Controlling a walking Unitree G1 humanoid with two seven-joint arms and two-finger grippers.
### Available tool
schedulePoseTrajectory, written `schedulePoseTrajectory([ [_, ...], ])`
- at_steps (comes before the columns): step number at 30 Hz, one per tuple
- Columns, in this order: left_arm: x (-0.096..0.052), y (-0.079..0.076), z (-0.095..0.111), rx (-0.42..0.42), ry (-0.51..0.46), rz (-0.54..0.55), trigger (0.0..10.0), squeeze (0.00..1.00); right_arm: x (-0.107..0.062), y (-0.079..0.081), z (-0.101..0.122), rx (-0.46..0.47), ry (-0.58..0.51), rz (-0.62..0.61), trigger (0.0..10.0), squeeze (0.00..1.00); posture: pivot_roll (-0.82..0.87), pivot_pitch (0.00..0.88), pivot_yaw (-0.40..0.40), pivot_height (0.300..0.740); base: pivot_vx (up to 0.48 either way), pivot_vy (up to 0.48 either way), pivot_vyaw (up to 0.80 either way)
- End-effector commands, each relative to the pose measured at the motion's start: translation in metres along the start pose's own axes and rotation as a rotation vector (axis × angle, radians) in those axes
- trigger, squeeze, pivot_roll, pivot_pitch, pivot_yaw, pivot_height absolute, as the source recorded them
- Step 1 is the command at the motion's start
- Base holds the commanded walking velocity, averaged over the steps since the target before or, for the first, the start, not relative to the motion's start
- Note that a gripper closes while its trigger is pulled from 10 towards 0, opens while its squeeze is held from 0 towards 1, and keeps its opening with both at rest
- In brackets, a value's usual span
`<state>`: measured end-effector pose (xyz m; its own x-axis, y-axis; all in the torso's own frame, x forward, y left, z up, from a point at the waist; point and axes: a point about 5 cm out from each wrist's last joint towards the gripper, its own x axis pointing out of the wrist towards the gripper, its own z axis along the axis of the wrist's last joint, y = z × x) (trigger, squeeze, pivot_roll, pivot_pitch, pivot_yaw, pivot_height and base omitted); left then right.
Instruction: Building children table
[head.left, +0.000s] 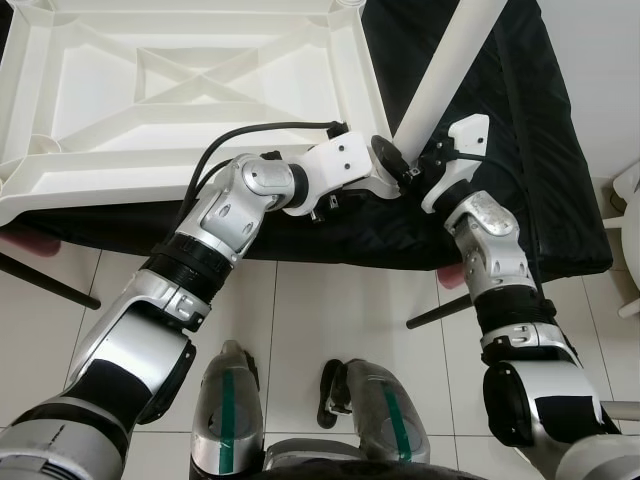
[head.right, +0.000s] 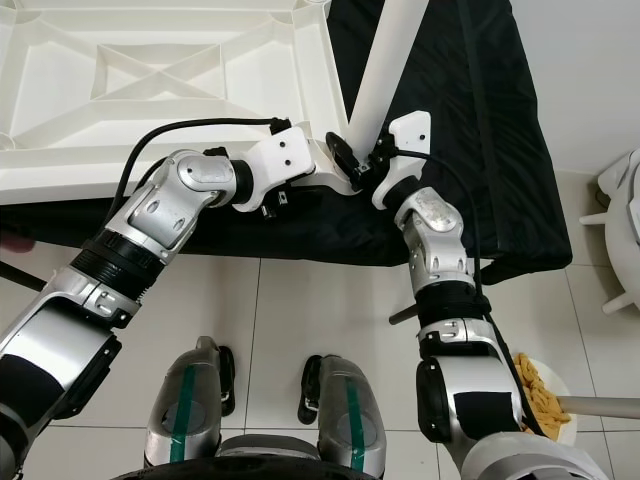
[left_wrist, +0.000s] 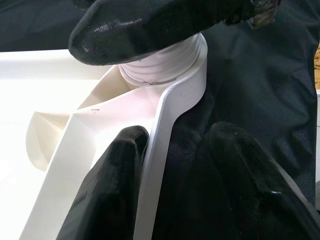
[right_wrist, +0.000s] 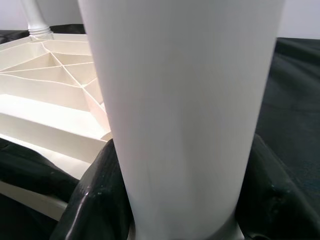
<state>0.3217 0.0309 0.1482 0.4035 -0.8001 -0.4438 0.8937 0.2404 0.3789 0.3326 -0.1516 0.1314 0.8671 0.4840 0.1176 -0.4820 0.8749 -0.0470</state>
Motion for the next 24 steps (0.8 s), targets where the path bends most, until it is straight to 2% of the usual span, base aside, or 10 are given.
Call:
schedulePoseTrajectory([
  [1, 0.004, -0.008, 0.0, 0.007, 0.002, -0.073, 10.0, 0.0, -0.003, -0.004, -0.003, -0.002, 0.023, -0.051, 10.0, 0.0, 0.03, 0.049, -0.056, 0.74, 0.0, 0.0, 0.0],
  [5, 0.003, -0.008, -0.001, 0.007, 0.004, -0.076, 10.0, 0.0, 0.0, 0.02, -0.004, 0.059, -0.012, -0.125, 10.0, 0.0, 0.04, 0.052, -0.055, 0.74, 0.0, 0.0, 0.0],
  [9, 0.003, -0.007, -0.001, 0.008, 0.006, -0.075, 10.0, 0.0, 0.001, 0.03, -0.005, 0.102, -0.023, -0.189, 10.0, 0.0, 0.04, 0.051, -0.054, 0.74, 0.0, 0.0, 0.0],
  [11, 0.003, -0.007, -0.001, 0.008, 0.006, -0.075, 10.0, 0.0, 0.001, 0.03, -0.005, 0.102, -0.023, -0.189, 10.0, 0.0, 0.04, 0.051, -0.054, 0.74, 0.0, 0.0, 0.0],
  [12, 0.003, -0.007, -0.001, 0.008, 0.007, -0.075, 10.0, 0.0, 0.001, 0.033, -0.006, 0.115, -0.022, -0.216, 10.0, 0.0, 0.04, 0.051, -0.054, 0.74, 0.0, 0.0, 0.0],
  [13, 0.002, -0.007, -0.001, 0.009, 0.006, -0.077, 10.0, 0.0, -0.001, 0.035, -0.009, 0.134, -0.013, -0.309, 10.0, 0.0, 0.04, 0.05, -0.054, 0.74, 0.0, 0.0, 0.0],
  [16, 0.002, -0.008, -0.001, 0.009, 0.006, -0.078, 10.0, 0.0, -0.001, 0.035, -0.01, 0.137, -0.009, -0.343, 10.0, 0.0, 0.04, 0.05, -0.054, 0.74, 0.0, 0.0, 0.0],
  [18, 0.002, -0.008, -0.001, 0.011, 0.007, -0.079, 10.0, 0.0, -0.003, 0.037, -0.013, 0.16, -0.002, -0.425, 10.0, 0.0, 0.04, 0.048, -0.054, 0.74, 0.0, 0.0, 0.0],
  [24, 0.003, -0.009, -0.001, 0.014, 0.008, -0.086, 10.0, 0.0, -0.008, 0.036, -0.012, 0.162, -0.007, -0.501, 10.0, 0.0, 0.04, 0.041, -0.056, 0.74, 0.0, 0.0, 0.0],
])
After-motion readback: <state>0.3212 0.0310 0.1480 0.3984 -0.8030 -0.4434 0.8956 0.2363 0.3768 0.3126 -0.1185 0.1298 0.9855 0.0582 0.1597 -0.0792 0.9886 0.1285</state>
